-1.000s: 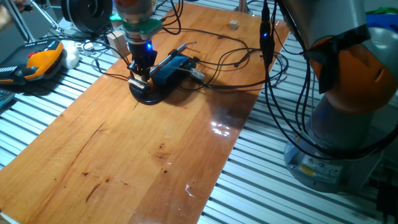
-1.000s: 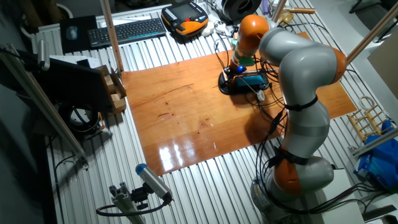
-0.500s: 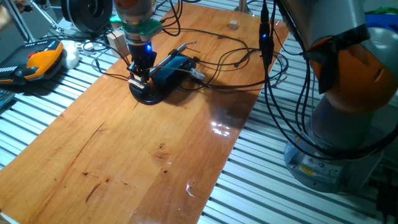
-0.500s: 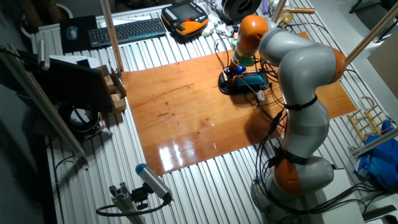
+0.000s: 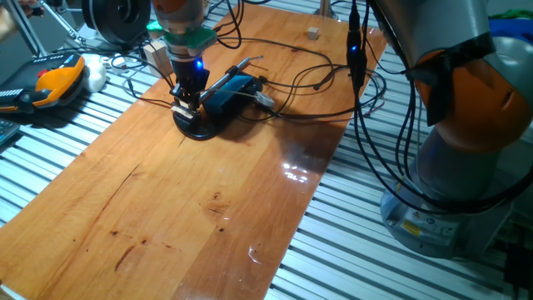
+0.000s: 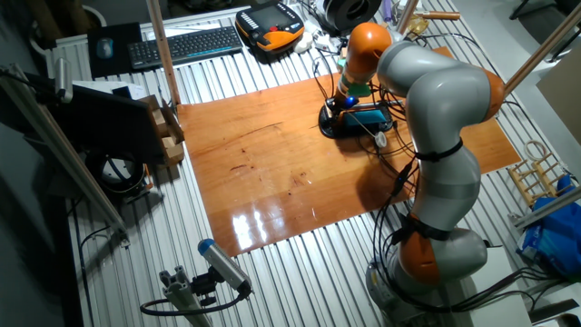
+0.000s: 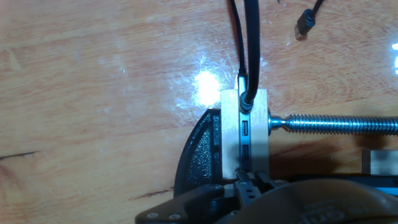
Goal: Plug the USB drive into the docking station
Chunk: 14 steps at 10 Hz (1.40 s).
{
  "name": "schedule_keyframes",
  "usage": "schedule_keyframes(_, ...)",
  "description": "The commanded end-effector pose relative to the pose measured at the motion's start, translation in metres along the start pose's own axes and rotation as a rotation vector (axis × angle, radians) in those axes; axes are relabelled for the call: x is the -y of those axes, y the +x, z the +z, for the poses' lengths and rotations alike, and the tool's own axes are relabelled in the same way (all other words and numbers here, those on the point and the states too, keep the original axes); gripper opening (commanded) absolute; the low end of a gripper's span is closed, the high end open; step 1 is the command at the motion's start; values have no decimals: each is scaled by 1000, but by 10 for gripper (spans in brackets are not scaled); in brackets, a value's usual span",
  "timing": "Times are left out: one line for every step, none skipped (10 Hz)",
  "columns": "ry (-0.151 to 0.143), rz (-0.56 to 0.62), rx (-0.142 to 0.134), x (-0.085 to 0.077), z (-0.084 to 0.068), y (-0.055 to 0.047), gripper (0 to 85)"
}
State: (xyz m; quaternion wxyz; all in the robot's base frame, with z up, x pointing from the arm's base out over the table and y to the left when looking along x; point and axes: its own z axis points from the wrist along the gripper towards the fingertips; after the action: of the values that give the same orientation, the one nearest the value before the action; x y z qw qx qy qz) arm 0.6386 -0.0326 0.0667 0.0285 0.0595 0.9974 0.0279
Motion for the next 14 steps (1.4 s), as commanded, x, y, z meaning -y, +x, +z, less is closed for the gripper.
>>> schedule_keyframes(0, 0, 1, 0, 0, 0, 0)
schedule_keyframes(0, -2, 1, 0, 1, 0, 0)
schedule_keyframes(0, -2, 1, 0, 1, 0, 0)
schedule_keyframes(0, -2, 1, 0, 1, 0, 0)
schedule_keyframes(0, -2, 1, 0, 1, 0, 0)
schedule_keyframes(-2, -2, 1, 0, 2, 0, 0)
schedule_keyframes(-2, -2, 1, 0, 2, 0, 0)
schedule_keyframes(-2, -2, 1, -1, 2, 0, 0)
schedule_keyframes(0, -2, 1, -1, 2, 0, 0)
schedule_keyframes(1, -2, 2, 0, 2, 0, 0)
schedule_keyframes(3, -2, 2, 0, 2, 0, 0)
schedule_keyframes(6, -2, 2, 0, 2, 1, 0)
schedule_keyframes(7, 1, 2, 0, 2, 1, 0)
schedule_keyframes(9, 2, 4, 0, 2, 1, 0)
